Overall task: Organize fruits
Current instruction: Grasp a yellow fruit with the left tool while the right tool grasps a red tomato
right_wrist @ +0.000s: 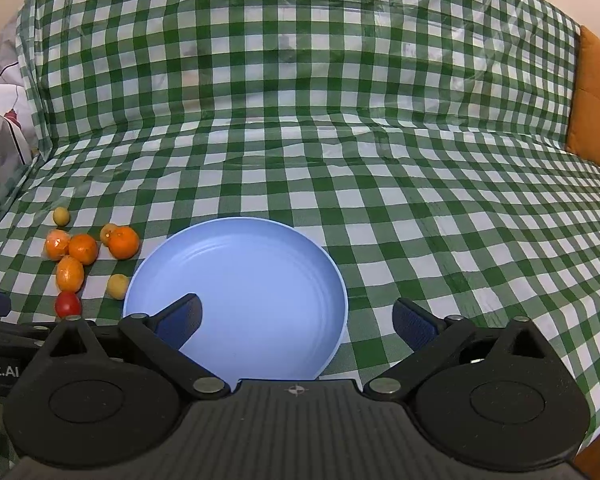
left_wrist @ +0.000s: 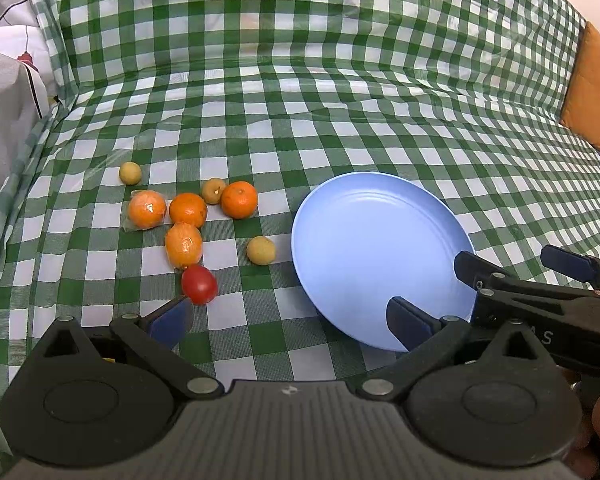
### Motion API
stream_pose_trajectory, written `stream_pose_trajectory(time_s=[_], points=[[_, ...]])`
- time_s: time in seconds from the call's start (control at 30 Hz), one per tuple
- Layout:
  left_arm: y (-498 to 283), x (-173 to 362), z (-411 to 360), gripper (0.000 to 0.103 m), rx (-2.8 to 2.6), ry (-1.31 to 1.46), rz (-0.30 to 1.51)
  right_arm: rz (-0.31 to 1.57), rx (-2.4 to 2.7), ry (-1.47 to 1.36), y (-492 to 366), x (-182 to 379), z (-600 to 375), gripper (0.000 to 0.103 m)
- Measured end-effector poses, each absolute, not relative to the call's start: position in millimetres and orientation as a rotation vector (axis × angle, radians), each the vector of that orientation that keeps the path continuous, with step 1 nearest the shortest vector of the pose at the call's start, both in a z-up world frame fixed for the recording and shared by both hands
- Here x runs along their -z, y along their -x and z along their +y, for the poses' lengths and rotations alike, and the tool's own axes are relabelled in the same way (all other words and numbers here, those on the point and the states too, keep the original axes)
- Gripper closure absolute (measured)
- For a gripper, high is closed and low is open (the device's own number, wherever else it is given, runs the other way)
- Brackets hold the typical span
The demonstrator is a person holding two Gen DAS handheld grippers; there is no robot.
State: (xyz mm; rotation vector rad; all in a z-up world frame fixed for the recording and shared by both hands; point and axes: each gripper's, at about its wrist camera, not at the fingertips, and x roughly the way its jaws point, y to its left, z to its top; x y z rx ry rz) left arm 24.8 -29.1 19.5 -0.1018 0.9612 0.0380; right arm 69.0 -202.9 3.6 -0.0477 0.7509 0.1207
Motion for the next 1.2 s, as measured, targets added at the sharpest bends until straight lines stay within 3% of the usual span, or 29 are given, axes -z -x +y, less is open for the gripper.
stream_pose_trajectory(time_s=[0.07, 0.23, 0.3, 0.37, 0.4, 0.43, 0.5, 0.73, 0.93, 1.1, 1.2], points=[[-24.2, -19.3, -29.9, 0.001, -0.039, 0.097, 0.96, 0.746, -0.124, 0.051, -67.6, -3.4, -201.9, 0.008], [-21.7, -21.0, -28.7, 0.001, -0.03, 0.096, 0.947, 0.737, -0.14, 0.059, -65.4, -4.2, -197.9, 0.025], [-20.0, -23.4, -26.4, 0.008, -0.018, 0.094, 0.937, 0.728, -0.148, 0.059, -64.4, -5.1, -196.4, 0.04], [-16.7, -26.3, -22.9, 0.038, -0.001, 0.094, 0.93, 0.717, -0.161, 0.056, -61.5, -5.7, -194.2, 0.052], [-15.3, -27.4, -19.5, 0.064, 0.012, 0.095, 0.935, 0.715, -0.169, 0.053, -61.3, -6.1, -193.1, 0.058], [-13.6, -28.8, -16.4, 0.083, 0.024, 0.094, 0.938, 0.714, -0.176, 0.049, -59.2, -6.2, -192.1, 0.06], [-9.9, -35.8, -7.6, 0.096, 0.05, 0.068, 0.932, 0.707, -0.195, 0.035, -57.0, -7.5, -189.9, 0.065], [-10.7, -54.1, 46.1, 0.095, 0.083, -0.04, 0.929, 0.652, -0.387, 0.029, -39.1, -17.2, -166.6, 0.065], [-17.5, -19.1, 119.0, 0.094, -0.038, 0.222, 1.071, 0.652, -0.679, 0.163, -9.1, -5.7, -113.7, 0.065], [-23.6, 2.6, 127.1, 0.077, -0.064, 0.216, 1.179, 0.702, -0.84, 0.296, 12.1, 22.1, -68.4, 0.061], [-26.1, 16.2, 127.9, 0.072, -0.051, 0.215, 1.217, 0.731, -0.872, 0.395, 18.6, 40.8, -43.9, 0.056]])
